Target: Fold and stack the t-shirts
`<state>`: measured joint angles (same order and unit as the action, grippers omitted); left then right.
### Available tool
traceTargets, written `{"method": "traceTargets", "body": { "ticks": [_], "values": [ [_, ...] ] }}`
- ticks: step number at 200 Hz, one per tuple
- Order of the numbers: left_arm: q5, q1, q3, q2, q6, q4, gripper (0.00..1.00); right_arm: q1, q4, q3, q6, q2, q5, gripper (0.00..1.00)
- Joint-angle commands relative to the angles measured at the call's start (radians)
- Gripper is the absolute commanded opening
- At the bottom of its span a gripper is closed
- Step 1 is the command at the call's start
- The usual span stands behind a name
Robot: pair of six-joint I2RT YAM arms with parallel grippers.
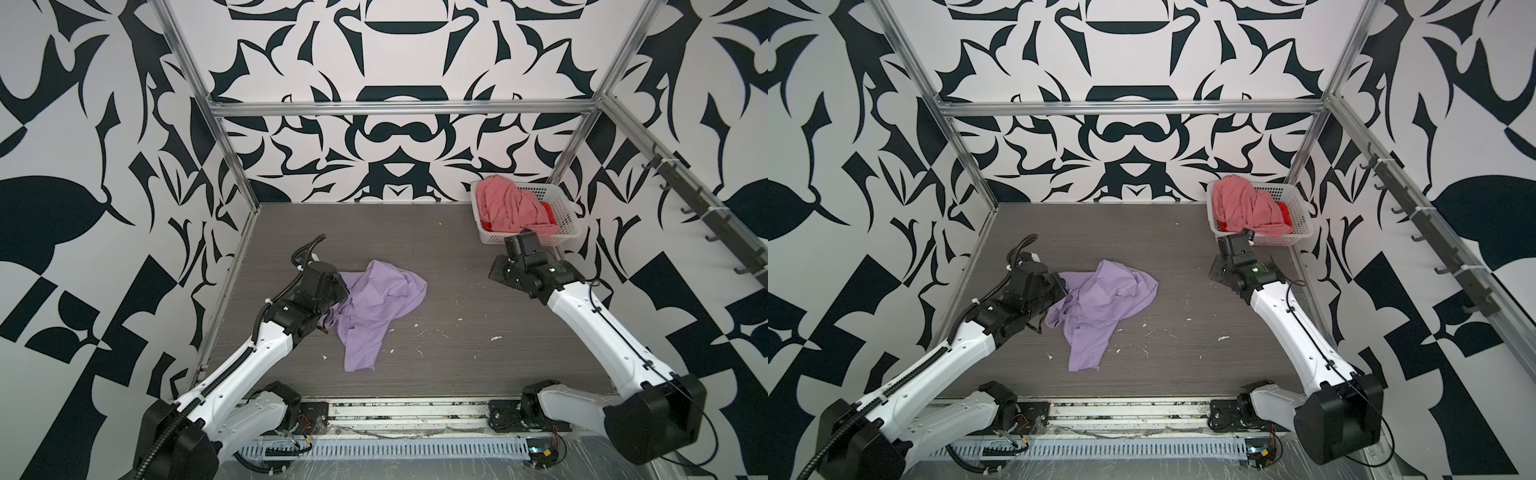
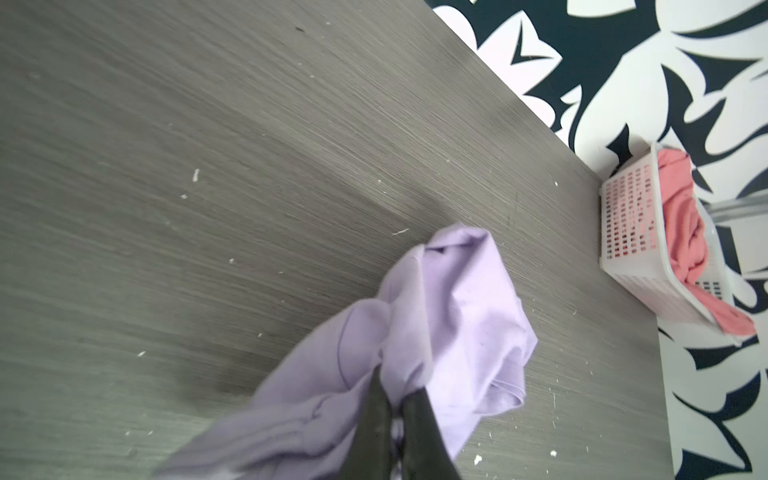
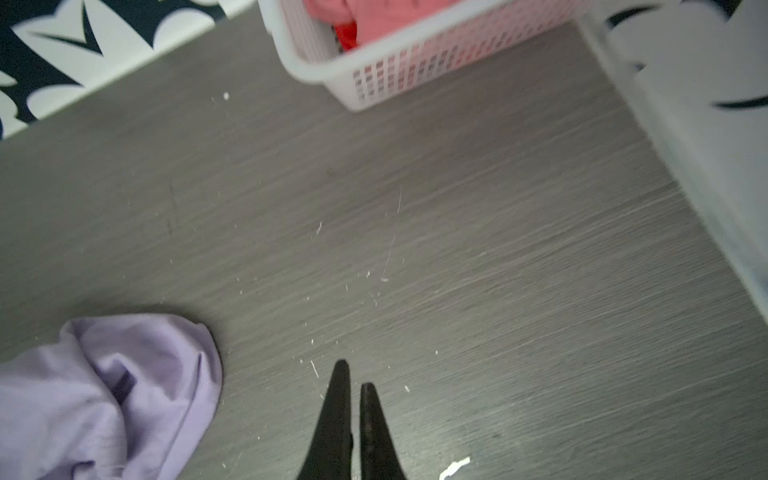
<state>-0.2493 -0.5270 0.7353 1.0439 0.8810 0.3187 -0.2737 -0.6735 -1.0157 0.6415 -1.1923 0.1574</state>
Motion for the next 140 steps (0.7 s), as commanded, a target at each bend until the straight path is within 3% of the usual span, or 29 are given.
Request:
{"method": "traceTargets", "body": {
  "ticks": [1,13,31,51,101,118,124,140],
  "values": [
    [0.059,0.004,-0.016,0.054,-0.027,0.029,0.00,-0.076,0.139,-0.020,0.055,0.006,-0.084,0.00],
    [0.069,0.004,-0.029,0.071,-0.010,-0.011,0.00,-0.144,0.149,-0.057,0.046,-0.034,-0.070,0.06],
    [0.079,0.008,-0.045,0.094,0.005,-0.062,0.00,-0.249,0.203,-0.102,0.058,-0.106,-0.085,0.26],
    [0.082,0.029,-0.049,0.122,0.006,-0.075,0.00,-0.344,0.311,-0.118,0.153,-0.190,-0.149,0.41],
    [0.141,0.139,-0.061,0.191,0.013,-0.149,0.00,-0.492,0.516,-0.167,0.363,-0.401,-0.212,0.58],
    [0.186,0.171,-0.039,0.222,0.001,-0.159,0.00,-0.528,0.586,-0.169,0.431,-0.457,-0.226,0.59],
    [0.198,0.174,-0.029,0.259,-0.010,-0.157,0.00,-0.543,0.616,-0.167,0.454,-0.475,-0.228,0.64],
    [0.217,0.177,0.004,0.298,-0.043,-0.143,0.00,-0.592,0.680,-0.172,0.516,-0.531,-0.220,0.65]
  ]
}}
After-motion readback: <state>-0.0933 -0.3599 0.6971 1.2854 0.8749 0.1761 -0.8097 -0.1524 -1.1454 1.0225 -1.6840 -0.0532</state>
